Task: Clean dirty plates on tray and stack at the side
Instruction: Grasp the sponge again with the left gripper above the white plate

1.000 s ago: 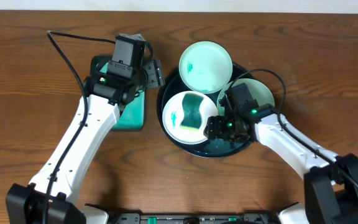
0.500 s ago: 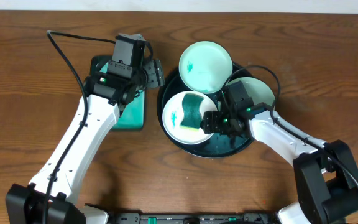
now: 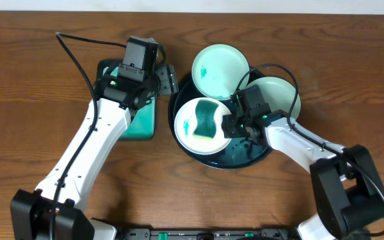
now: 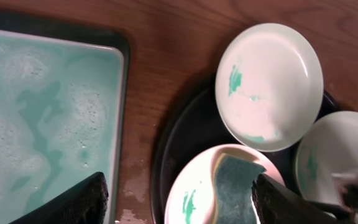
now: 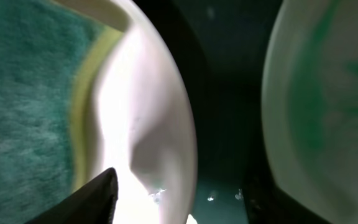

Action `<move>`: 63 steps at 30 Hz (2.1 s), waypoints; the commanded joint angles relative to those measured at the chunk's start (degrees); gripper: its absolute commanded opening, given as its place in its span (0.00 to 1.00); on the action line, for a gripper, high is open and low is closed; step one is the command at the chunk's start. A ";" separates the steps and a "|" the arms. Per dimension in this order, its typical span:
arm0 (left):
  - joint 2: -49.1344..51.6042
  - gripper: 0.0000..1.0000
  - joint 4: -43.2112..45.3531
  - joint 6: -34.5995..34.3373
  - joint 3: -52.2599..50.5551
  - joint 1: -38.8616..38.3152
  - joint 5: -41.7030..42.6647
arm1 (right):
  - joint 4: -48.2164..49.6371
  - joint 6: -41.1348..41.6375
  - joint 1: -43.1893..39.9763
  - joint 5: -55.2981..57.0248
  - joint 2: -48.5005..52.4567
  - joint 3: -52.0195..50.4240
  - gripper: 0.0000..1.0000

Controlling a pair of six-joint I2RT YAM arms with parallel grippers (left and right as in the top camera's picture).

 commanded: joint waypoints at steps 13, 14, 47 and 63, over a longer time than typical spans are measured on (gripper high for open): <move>4.28 0.51 -0.28 0.35 0.17 -6.69 3.72 | 2.64 0.00 0.39 0.04 2.12 0.83 0.04; 5.27 0.51 -0.28 0.28 0.17 -7.37 3.74 | 2.67 -0.02 0.39 0.04 2.12 0.83 0.02; 23.37 0.52 3.10 -0.28 0.59 -13.62 8.07 | 2.12 0.15 0.42 0.04 2.12 0.81 0.01; 20.63 0.70 1.92 -0.07 0.83 -16.35 4.72 | 2.08 0.13 0.35 0.04 2.12 0.81 0.01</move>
